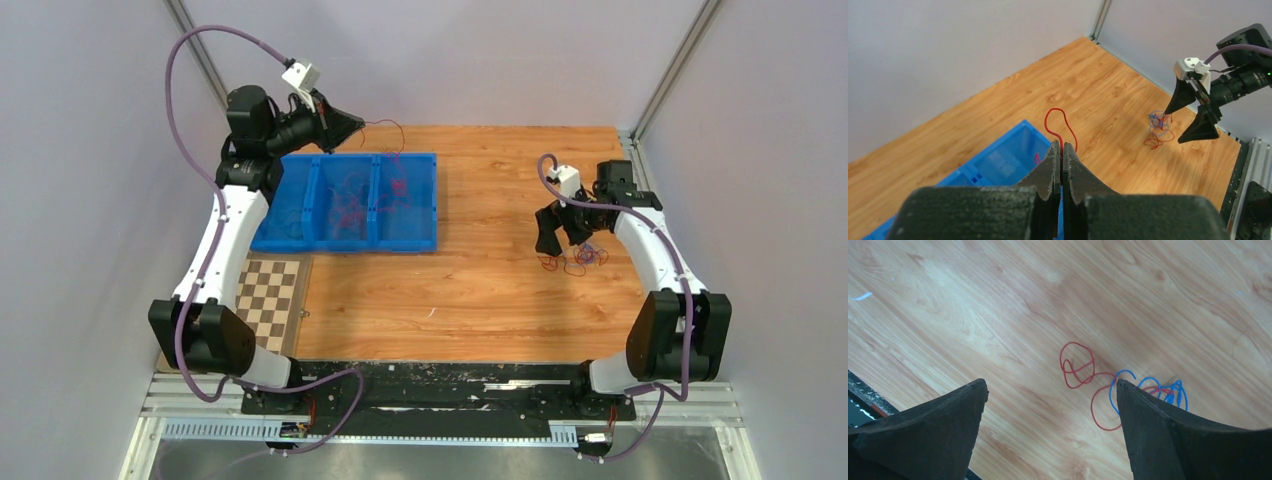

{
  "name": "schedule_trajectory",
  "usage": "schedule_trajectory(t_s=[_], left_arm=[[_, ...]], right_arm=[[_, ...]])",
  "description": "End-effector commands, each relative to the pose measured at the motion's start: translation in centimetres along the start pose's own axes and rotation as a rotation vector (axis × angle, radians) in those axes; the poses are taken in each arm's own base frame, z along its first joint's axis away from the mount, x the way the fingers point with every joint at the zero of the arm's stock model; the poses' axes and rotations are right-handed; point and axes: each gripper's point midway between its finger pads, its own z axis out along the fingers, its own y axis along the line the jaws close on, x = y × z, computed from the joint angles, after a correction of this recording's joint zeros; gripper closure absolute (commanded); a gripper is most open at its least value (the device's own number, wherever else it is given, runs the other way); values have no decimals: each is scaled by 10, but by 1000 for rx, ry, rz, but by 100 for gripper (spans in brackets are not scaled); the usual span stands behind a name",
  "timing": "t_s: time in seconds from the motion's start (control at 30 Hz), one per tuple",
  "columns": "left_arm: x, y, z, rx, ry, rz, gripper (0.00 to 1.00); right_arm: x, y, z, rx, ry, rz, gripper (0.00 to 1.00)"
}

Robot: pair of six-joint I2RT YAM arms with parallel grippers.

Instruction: Untangle the cables

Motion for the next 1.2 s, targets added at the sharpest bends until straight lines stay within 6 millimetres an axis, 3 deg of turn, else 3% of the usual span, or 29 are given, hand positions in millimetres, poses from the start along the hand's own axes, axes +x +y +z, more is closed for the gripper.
schedule_trajectory(t_s=[0.0, 0.1, 0.17, 0.43, 0.5, 0.57, 0.63, 0.77, 0.83, 0.93, 1.07, 1.17], left_arm=[[-17, -3, 2, -8, -52, 84, 100], [-22, -3, 8, -4, -47, 105, 100], [-11, 3, 14, -11, -6, 97, 100], [70, 41, 29, -95, 204, 61, 99], [80, 43, 30, -88, 253, 56, 84], [86, 41, 28, -76, 301, 38, 49], [83, 39, 26, -75, 307, 34, 30], [66, 28, 18, -76, 274, 53, 11], [57, 19, 14, -57, 255, 62, 2], [51, 9, 7, -43, 237, 84, 0], [55, -5, -7, -12, 233, 138, 0], [68, -25, -17, 65, 239, 153, 0]], right_arm=[[17, -12, -11, 69, 44, 15, 1], [29, -19, -9, 91, 83, 23, 1], [40, -29, -9, 113, 109, 47, 1], [79, -80, -38, 232, 176, 183, 2], [91, -85, -42, 251, 214, 188, 2], [105, -85, -42, 250, 254, 199, 2], [116, -82, -38, 239, 287, 206, 3], [131, -78, -24, 188, 328, 250, 7], [135, -78, -14, 154, 337, 269, 11], [137, -77, 2, 98, 340, 281, 23], [129, -74, 23, 47, 314, 232, 49], [111, -53, 37, -32, 277, 188, 70]])
